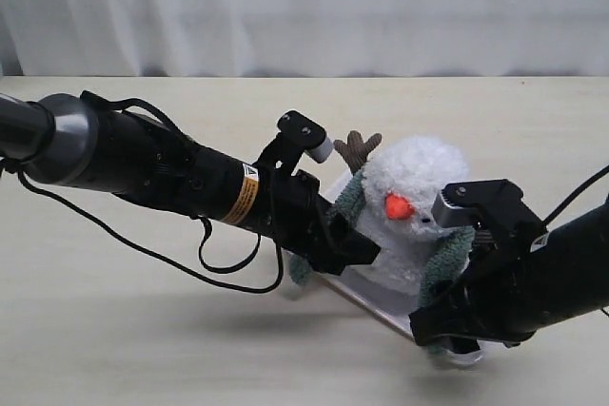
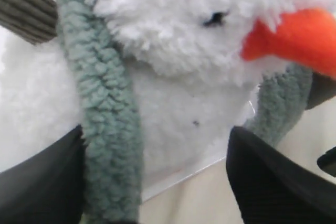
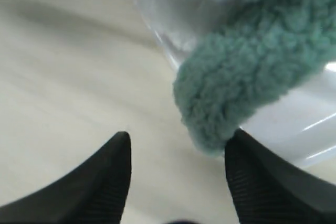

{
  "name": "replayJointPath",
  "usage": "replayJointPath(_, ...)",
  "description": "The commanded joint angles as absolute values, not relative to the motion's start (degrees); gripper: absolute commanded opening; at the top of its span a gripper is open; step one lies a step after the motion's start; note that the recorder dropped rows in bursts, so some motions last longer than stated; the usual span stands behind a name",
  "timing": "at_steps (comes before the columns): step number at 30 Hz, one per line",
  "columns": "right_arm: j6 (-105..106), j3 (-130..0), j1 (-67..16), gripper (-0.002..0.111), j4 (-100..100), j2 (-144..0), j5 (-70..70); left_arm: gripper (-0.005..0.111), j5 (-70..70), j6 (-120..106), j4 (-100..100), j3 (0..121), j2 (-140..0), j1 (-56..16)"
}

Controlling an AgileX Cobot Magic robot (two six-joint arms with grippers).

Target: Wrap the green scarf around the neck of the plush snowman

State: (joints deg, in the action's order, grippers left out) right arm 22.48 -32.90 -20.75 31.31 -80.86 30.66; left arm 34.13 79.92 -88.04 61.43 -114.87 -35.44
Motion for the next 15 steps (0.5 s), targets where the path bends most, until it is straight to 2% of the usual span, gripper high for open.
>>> replayJointPath(1,21.81,-33.31,-20.78,0.052,30.38,-80.01,34.45,0.065,36.64,81.46,-90.23,61.49,-114.38,-35.72)
replayJointPath(7,21.03,-33.31,-20.78,0.052,28.84,-75.93,34.53,0.064,31.30,87.26,-99.42,61.49,-110.25,-35.72)
replayJointPath(15,18.90,-33.31,-20.78,0.052,26.05,-68.22,34.01,0.064,28.93,89.38,-99.95,61.39,-102.73,-35.72)
